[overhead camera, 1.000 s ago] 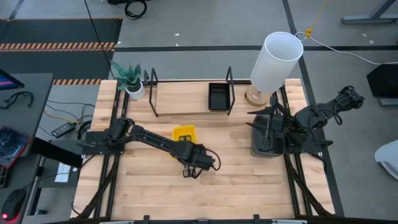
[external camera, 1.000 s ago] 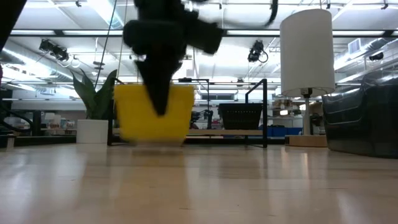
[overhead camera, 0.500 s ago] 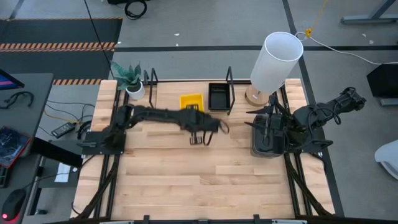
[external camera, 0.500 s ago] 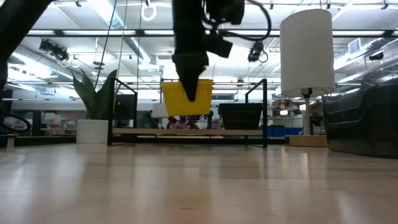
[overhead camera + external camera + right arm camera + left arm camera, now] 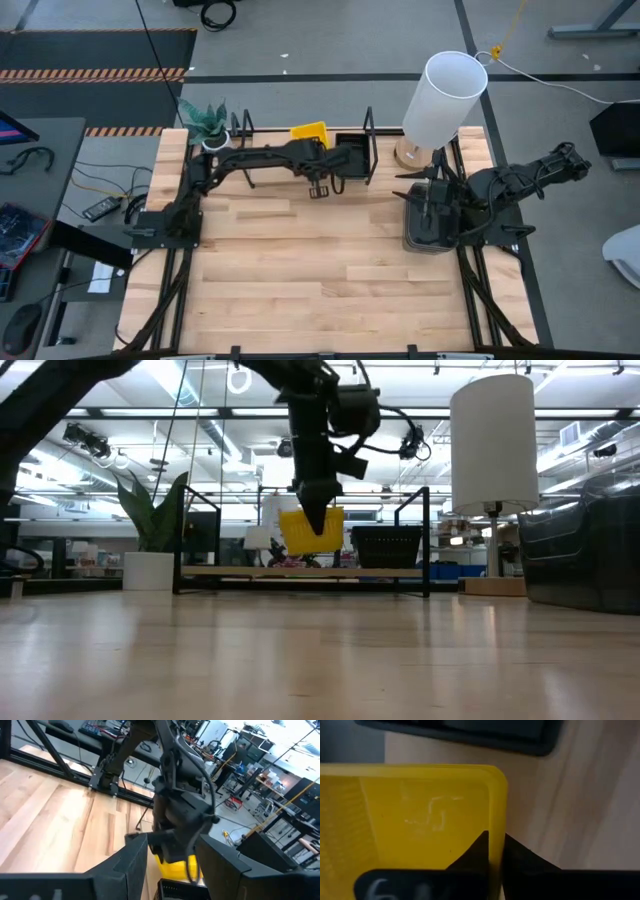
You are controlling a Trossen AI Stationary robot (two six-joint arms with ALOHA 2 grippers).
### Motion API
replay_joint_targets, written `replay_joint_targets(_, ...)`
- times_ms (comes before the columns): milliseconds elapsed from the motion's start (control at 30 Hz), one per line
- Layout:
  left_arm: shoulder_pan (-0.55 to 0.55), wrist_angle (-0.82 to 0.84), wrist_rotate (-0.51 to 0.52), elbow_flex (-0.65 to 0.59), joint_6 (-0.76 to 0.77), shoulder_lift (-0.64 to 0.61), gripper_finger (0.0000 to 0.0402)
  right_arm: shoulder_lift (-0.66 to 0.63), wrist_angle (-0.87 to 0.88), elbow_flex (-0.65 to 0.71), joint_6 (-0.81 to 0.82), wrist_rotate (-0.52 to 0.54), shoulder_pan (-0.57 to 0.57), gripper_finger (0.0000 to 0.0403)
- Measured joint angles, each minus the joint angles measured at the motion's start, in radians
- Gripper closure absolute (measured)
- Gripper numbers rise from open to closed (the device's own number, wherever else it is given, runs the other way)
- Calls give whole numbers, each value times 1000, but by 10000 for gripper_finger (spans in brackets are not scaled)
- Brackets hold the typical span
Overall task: Stack baskets on shelf by color
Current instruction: Put the stacked yellow bins on the shelf
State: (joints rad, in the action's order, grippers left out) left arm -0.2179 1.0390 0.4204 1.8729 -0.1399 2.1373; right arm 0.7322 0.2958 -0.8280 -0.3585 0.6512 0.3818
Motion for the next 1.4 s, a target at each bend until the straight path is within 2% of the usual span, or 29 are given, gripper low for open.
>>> replay_joint_targets(300,-10,-53,-126,0,-55,28,372,-14,-18,11,-2,-23,0,227)
replay_joint_targets(733,16,-49,-76,0,-4,31,225,-24,-17,11,1,-25,0,227)
replay_joint_targets(933,20,-34,-54,1,32,-1,189,-24,-16,11,1,-25,0,227)
replay_joint_targets(1133,20,-28,-38,1,52,-23,198,-24,-16,11,2,-27,0,227)
replay_joint_targets(1400,9,111,-34,1,169,-8,253,-24,-16,11,2,-27,0,227)
